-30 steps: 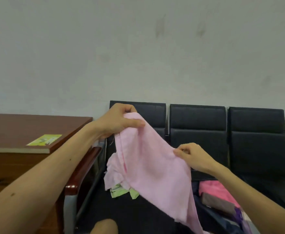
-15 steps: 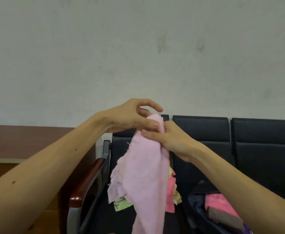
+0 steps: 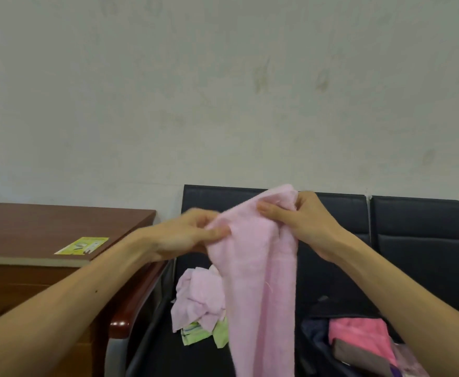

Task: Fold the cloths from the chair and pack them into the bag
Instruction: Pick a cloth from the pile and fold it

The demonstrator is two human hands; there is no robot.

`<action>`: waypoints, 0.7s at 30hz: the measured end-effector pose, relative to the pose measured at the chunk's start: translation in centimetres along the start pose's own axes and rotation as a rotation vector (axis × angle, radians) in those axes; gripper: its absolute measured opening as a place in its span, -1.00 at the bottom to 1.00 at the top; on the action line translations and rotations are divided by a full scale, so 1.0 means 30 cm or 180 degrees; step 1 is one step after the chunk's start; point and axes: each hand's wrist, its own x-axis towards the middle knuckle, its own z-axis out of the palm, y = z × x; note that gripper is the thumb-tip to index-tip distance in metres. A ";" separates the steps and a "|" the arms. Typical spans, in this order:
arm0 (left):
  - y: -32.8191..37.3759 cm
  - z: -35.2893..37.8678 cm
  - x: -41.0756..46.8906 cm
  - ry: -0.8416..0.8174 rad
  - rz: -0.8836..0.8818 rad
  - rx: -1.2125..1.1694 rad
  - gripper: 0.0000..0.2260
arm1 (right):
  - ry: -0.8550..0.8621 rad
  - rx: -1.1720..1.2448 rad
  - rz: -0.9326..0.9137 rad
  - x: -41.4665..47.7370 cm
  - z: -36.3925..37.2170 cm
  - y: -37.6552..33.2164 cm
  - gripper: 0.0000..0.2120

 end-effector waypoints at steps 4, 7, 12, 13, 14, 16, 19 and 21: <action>0.086 -0.035 0.008 0.0876 0.0424 -0.0155 -0.78 | 0.0171 -0.0356 0.0020 -0.006 -0.061 0.005 -0.69; 0.081 0.016 0.042 0.1311 0.0556 -0.0331 -0.79 | 0.0375 -0.0022 -0.0129 0.001 -0.065 0.005 -0.74; 0.021 0.113 0.084 0.2092 0.0830 0.0409 -0.68 | 0.0594 0.0596 0.0059 0.004 -0.051 0.054 -0.71; 0.016 0.130 0.088 0.2142 0.0831 0.0472 -0.68 | 0.0662 0.0822 0.0190 0.003 -0.051 0.068 -0.70; 0.019 0.151 0.089 0.2121 0.0797 0.0490 -0.71 | 0.0699 0.1069 0.0339 -0.004 -0.050 0.080 -0.70; 0.020 0.194 0.101 0.2002 0.0646 0.0128 -0.82 | 0.0661 0.1541 0.0650 -0.022 -0.038 0.127 -0.68; 0.015 0.244 0.127 0.1776 0.0347 -0.0454 -0.86 | 0.0486 0.2206 0.0892 -0.069 -0.009 0.211 -0.59; -0.005 0.270 0.146 0.1589 0.0175 -0.0592 -0.81 | 0.0266 0.2404 0.1004 -0.105 0.020 0.273 -0.50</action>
